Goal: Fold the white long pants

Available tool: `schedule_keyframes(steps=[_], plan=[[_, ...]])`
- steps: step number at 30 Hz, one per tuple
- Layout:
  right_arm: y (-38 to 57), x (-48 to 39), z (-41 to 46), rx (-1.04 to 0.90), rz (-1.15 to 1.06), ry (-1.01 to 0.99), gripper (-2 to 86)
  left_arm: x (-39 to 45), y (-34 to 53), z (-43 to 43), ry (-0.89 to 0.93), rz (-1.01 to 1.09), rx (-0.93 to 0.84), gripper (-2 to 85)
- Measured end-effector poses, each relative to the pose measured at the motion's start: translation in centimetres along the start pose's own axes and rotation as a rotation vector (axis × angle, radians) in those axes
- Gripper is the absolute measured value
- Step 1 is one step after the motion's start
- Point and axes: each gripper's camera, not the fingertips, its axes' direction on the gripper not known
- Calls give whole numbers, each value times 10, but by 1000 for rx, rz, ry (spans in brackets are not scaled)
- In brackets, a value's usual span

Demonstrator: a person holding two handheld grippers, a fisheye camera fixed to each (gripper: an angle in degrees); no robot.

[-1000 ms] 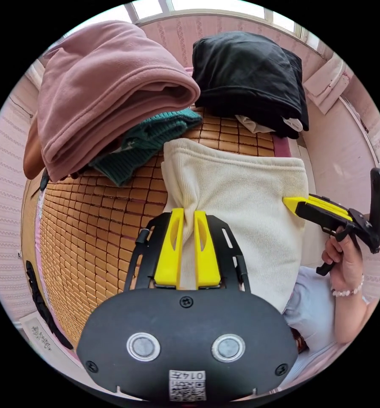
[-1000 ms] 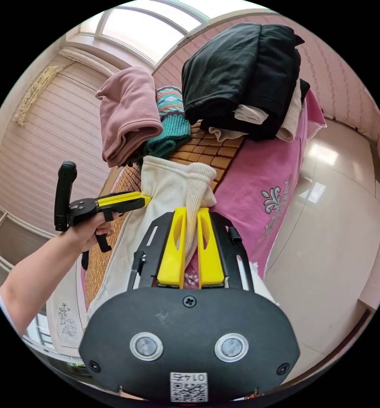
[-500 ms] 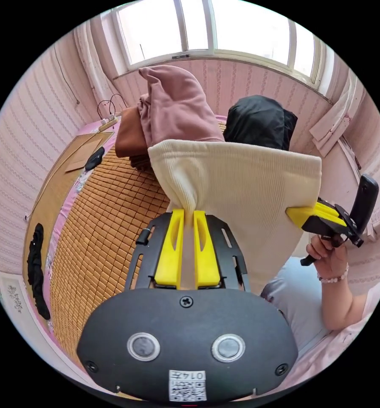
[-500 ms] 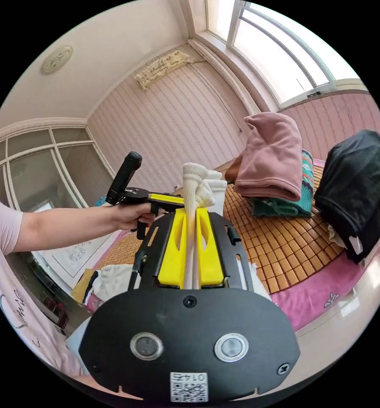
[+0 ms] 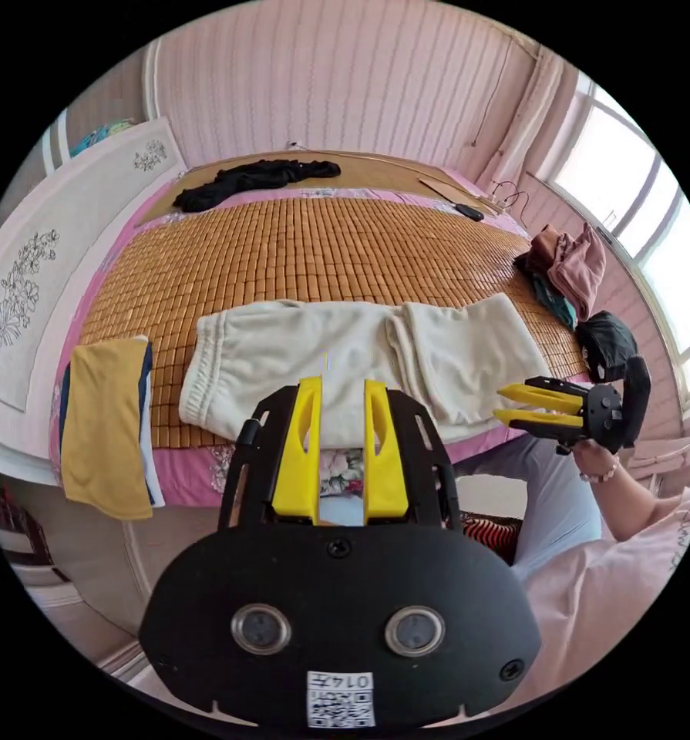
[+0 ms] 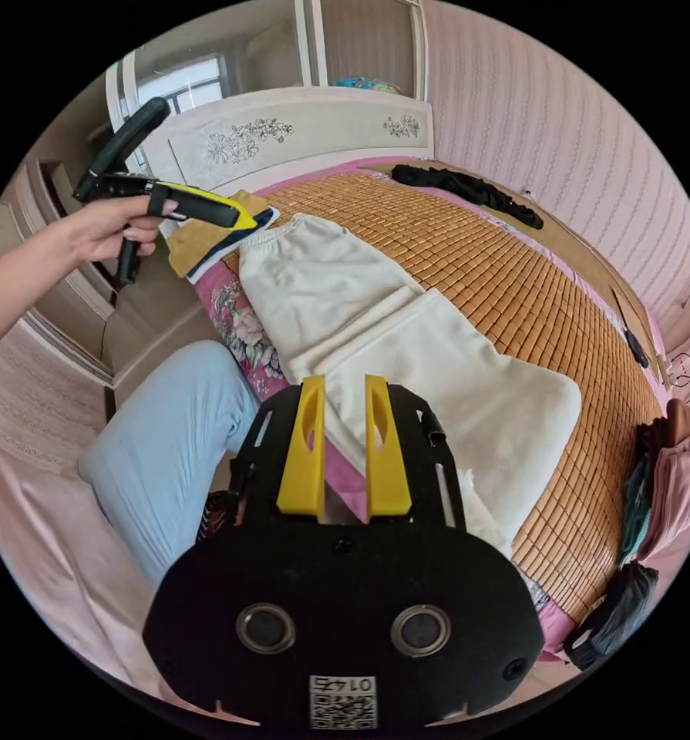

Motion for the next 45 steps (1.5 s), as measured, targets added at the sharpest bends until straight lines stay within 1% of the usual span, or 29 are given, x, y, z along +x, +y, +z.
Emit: schedule_keyframes(steps=[2,5,7,10,13,16,17,18,20,22,26,28,30,32,34,36,38,40,43,45], plan=[[-25,-5,1,12,-9,-20,85,-13,58,6,48,-9,-13,78],[-72,7,6,5,25,-4,86,6,92,23,134,16,21,78],[-106,18,16,-16,46,-28,90,27,95,32,178,53,66,84],[-162,38,51,-98,121,-66,109,52,89,55,150,109,127,106],[-211,52,94,-208,177,-32,129,47,80,90,151,69,61,111],[-246,63,134,-327,230,-30,132,28,82,123,147,6,-20,84],[-253,68,150,-383,253,-27,122,21,85,126,161,13,-16,71],[-255,70,155,-397,263,-41,117,18,87,125,168,19,-6,66],[-265,75,148,-358,276,-45,61,10,94,115,184,42,6,50],[-271,77,134,-315,270,-94,34,4,101,93,211,65,63,44],[-290,66,85,-162,217,-216,21,-17,126,36,278,81,160,39],[-303,55,83,-133,182,-208,21,-31,138,30,251,58,166,41],[-318,50,101,-158,181,-175,29,-46,146,44,205,10,140,47],[-330,52,146,-296,203,-141,56,-63,152,82,208,-54,36,55],[-337,54,162,-355,224,-131,72,-67,155,100,229,-55,-18,64],[-346,54,155,-321,232,-128,93,-69,159,98,228,-59,-17,77],[-361,50,142,-275,214,-25,148,-72,166,84,191,-65,31,107],[-372,48,140,-253,215,-4,177,-76,172,77,183,-76,56,123],[-389,47,165,-329,222,-46,188,-79,177,89,210,-81,33,129],[-392,46,190,-422,221,-12,184,-79,177,103,254,-92,-18,128]])
